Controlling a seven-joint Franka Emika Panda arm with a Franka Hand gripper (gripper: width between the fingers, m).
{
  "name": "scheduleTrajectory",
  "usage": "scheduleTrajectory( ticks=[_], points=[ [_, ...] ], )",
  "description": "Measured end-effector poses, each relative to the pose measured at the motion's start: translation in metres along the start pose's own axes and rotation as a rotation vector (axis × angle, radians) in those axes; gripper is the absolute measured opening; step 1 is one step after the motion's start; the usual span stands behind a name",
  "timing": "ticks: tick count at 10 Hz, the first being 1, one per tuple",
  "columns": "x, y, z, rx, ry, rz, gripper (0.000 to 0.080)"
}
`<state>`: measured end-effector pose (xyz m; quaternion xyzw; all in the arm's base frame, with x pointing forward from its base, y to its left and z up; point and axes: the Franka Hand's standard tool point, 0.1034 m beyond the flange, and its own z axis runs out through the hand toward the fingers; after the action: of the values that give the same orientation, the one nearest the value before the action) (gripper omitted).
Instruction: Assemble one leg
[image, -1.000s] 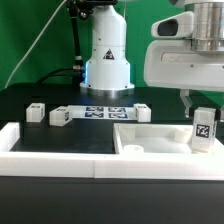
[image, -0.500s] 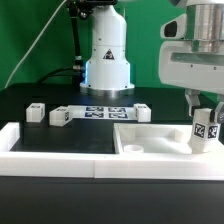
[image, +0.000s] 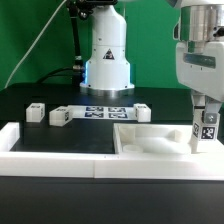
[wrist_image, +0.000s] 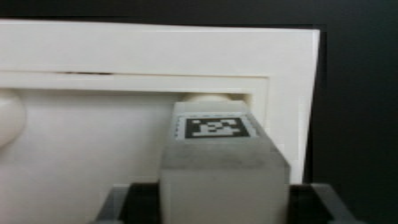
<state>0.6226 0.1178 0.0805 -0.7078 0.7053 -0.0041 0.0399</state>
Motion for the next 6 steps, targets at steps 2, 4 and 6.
scheduleTrajectory(
  ticks=[2,4,6],
  points=[
    [0.0002,0.0001,0.0000,-0.001,-0.001,0.022,0.0292],
    [0.0000,0.0001,0.0001,-0.001,-0.001,-0.018,0.0449],
    [0.0004,0.0001,0.0002,-0.001,0.000,-0.116,0.0575]
  ],
)
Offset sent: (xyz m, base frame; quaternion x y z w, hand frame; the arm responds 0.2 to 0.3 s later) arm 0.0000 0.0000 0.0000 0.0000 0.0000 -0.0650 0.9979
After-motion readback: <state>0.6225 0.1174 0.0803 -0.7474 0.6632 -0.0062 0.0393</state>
